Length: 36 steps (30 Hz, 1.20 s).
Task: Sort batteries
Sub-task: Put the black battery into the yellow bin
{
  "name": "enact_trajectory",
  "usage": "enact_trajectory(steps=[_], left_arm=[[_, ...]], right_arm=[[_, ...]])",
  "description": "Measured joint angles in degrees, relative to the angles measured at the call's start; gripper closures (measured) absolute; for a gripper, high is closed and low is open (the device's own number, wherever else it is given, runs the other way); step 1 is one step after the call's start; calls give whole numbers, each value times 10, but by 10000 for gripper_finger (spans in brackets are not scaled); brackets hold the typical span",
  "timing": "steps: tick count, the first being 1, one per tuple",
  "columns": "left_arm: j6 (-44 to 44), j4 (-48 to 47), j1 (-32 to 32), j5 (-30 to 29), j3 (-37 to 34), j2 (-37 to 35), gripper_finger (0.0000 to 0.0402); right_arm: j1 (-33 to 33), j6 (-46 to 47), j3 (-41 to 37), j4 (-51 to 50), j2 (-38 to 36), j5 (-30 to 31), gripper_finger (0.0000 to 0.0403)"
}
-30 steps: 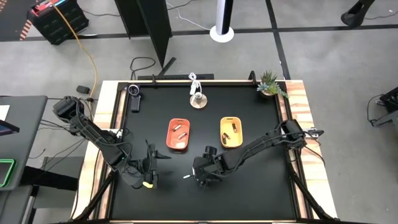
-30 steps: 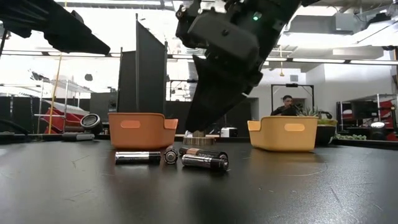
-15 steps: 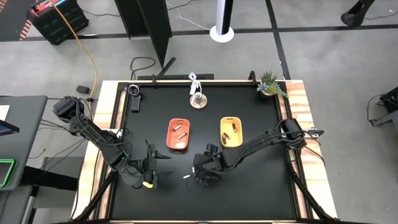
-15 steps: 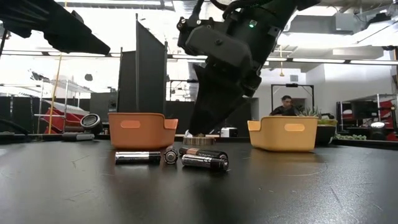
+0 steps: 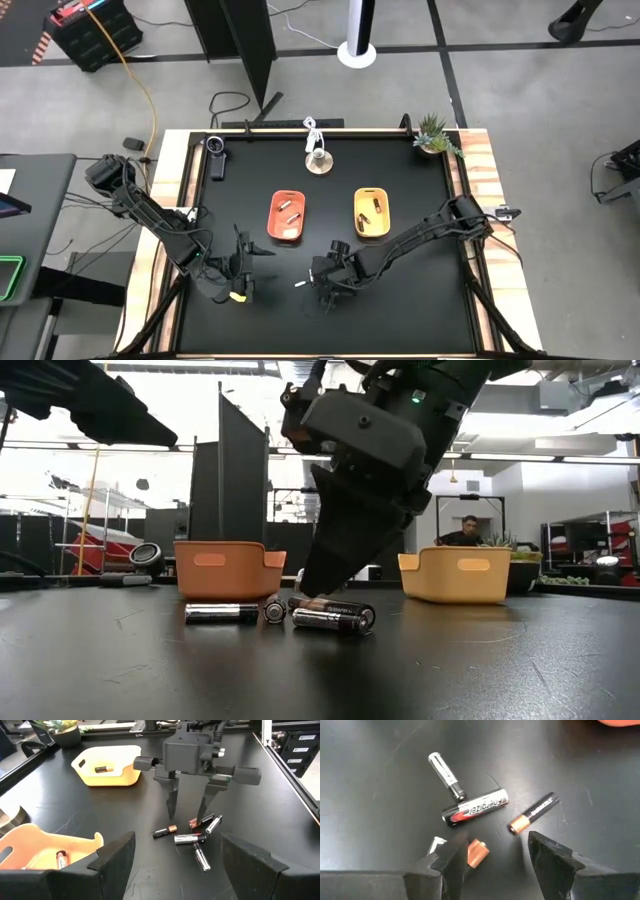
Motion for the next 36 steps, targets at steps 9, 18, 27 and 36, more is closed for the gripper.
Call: enact_trajectory(steps=[9, 18, 27, 36], left_arm=[[-11, 1, 0, 0, 0, 0, 125], [-15, 1, 0, 0, 0, 0, 125], [-15, 1, 0, 0, 0, 0, 125], [-15, 1, 0, 0, 0, 0, 125]], right_arm=[[14, 27, 0, -16, 0, -8, 179], [25, 47, 0, -27, 0, -5, 179], [25, 69, 0, -72, 0, -4, 179], [21, 71, 0, -104, 4, -10, 214]])
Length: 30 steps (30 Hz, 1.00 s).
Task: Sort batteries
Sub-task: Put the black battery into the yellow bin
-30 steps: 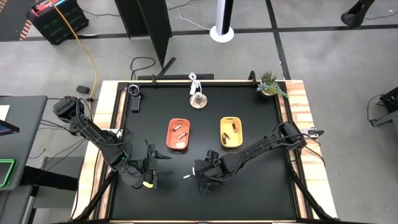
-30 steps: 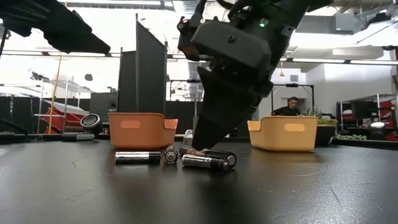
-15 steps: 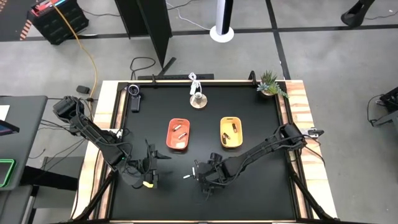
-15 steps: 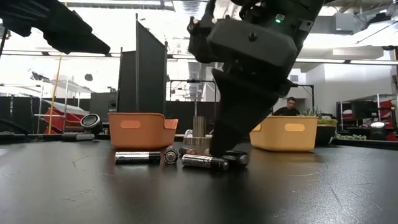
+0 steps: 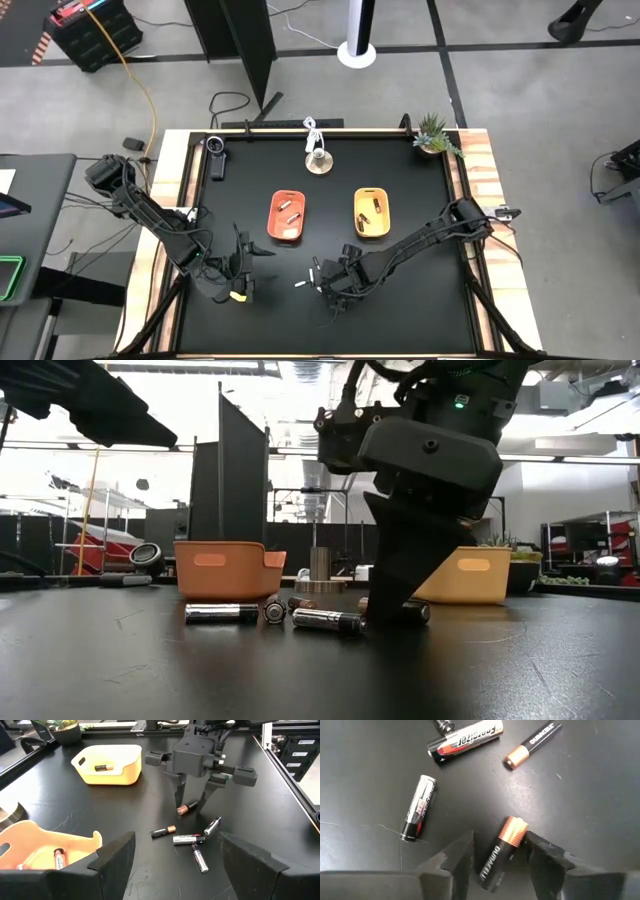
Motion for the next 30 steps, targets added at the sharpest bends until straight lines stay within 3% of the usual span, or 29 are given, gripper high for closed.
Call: enact_trajectory(steps=[16, 30], left_arm=[[0, 0, 0, 0, 0, 0, 125], [0, 0, 0, 0, 0, 0, 125]], right_arm=[[-17, -36, 2, -9, 21, -38, 362], [-18, -58, -1, 0, 2, -15, 376]])
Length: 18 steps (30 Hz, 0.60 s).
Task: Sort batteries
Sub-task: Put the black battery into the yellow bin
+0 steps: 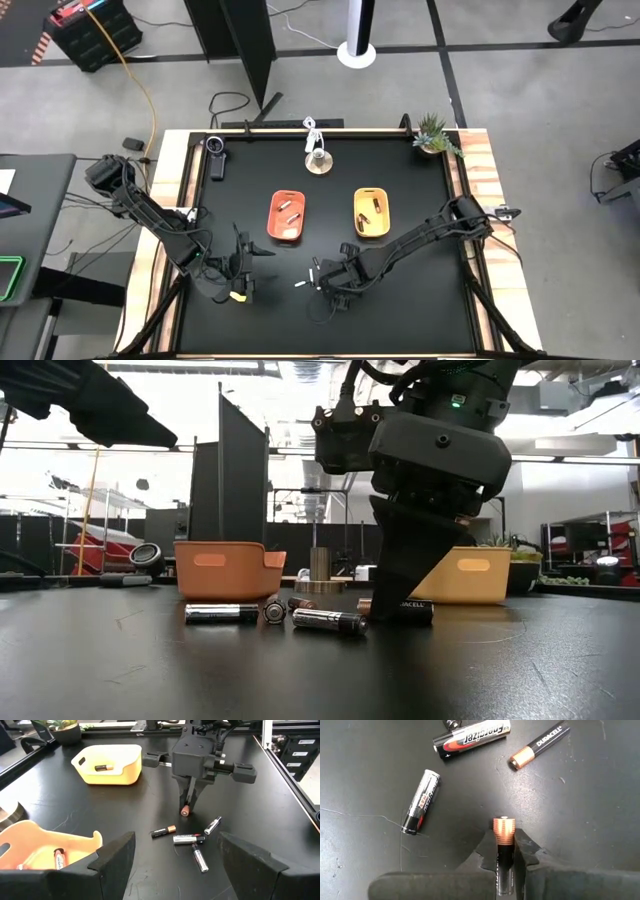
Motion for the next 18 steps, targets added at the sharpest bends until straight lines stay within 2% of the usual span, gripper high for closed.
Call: enact_trajectory(steps=[18], left_arm=[[0, 0, 0, 0, 0, 0, 125]], right_arm=[[-13, -56, 27, 0, 0, 38, 374]])
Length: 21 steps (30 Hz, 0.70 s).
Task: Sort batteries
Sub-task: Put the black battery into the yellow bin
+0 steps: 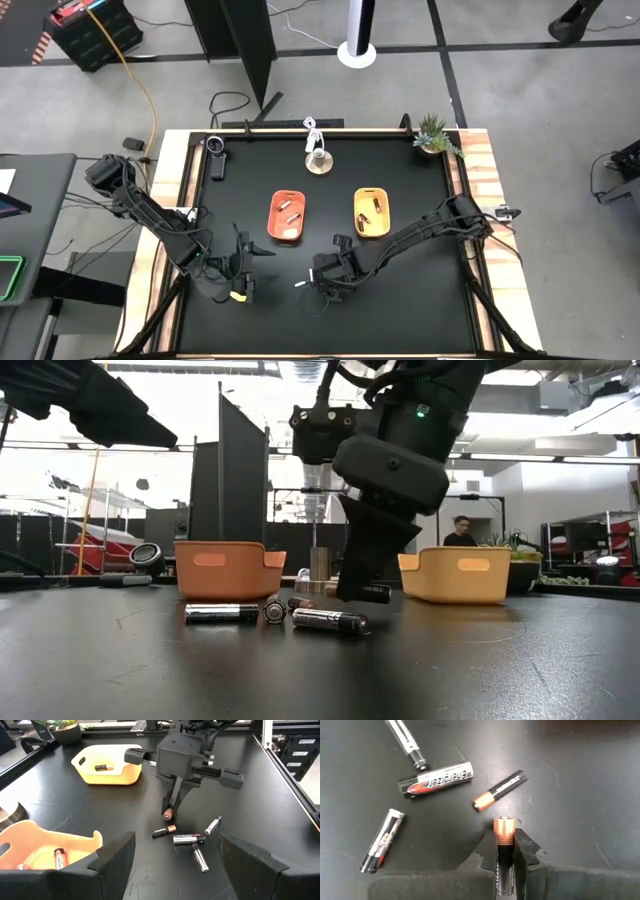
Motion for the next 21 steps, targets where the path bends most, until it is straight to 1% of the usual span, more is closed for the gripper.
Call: enact_trajectory(steps=[9, 14, 17, 21], left_arm=[[1, 0, 0, 0, 0, 0, 125], [2, 0, 0, 0, 0, 0, 125], [1, -1, 0, 0, 0, 0, 125], [1, -1, 0, 0, 0, 0, 125]], right_arm=[[-14, -24, 6, -13, -5, 5, 373], [-24, -33, 6, -43, -30, 34, 373], [-28, -41, 7, -60, -60, 61, 373], [-35, -42, 7, -114, -108, 103, 373]])
